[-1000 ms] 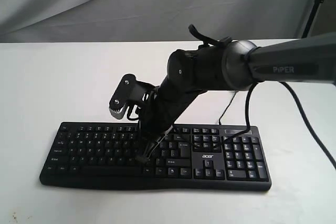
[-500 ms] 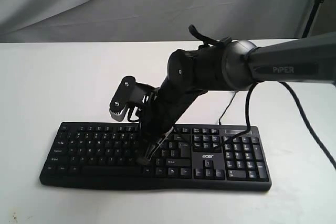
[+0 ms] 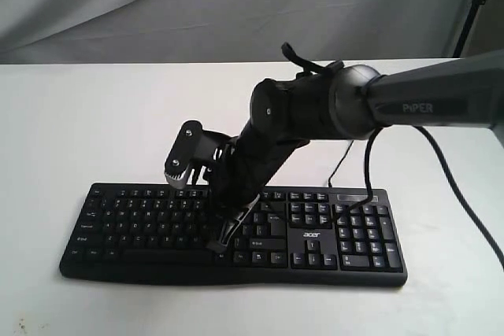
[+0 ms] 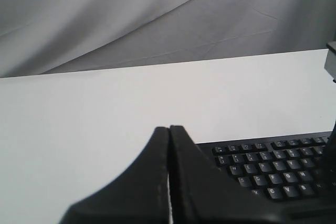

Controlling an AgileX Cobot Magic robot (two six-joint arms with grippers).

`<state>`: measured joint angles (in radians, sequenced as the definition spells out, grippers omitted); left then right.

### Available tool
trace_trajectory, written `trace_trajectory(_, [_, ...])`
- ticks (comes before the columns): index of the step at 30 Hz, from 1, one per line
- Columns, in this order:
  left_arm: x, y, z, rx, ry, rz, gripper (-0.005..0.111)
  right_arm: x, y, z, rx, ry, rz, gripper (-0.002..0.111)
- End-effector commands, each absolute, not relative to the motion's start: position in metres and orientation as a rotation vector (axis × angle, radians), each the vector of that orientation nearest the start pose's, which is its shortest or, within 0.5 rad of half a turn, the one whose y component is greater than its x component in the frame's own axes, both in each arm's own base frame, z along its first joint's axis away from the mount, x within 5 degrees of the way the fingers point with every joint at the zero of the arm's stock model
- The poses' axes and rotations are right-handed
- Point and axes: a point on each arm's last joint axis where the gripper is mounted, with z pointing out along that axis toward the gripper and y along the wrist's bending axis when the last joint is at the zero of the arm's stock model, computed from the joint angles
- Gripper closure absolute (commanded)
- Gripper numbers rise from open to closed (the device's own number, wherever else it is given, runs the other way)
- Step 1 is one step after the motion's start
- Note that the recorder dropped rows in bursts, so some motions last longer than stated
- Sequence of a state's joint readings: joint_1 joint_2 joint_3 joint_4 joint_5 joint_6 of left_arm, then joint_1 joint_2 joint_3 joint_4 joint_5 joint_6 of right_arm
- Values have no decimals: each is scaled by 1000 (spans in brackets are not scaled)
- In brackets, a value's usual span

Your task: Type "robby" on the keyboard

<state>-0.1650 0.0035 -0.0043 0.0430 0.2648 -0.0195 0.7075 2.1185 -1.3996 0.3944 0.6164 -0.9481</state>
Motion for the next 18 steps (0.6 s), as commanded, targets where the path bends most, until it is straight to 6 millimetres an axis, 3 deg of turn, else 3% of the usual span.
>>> trace_trajectory(1, [55,-8,190,161,1736,-97,107,313,290,122,-1750,2161,334,108])
trace_trajectory(9, [55,-8,190,161,1736,-97,107,313,290,125,-1757,2158,337,108])
trace_trajectory(18, [55,-8,190,161,1736,-97,107,307,302,151,-1701,2067,358,108])
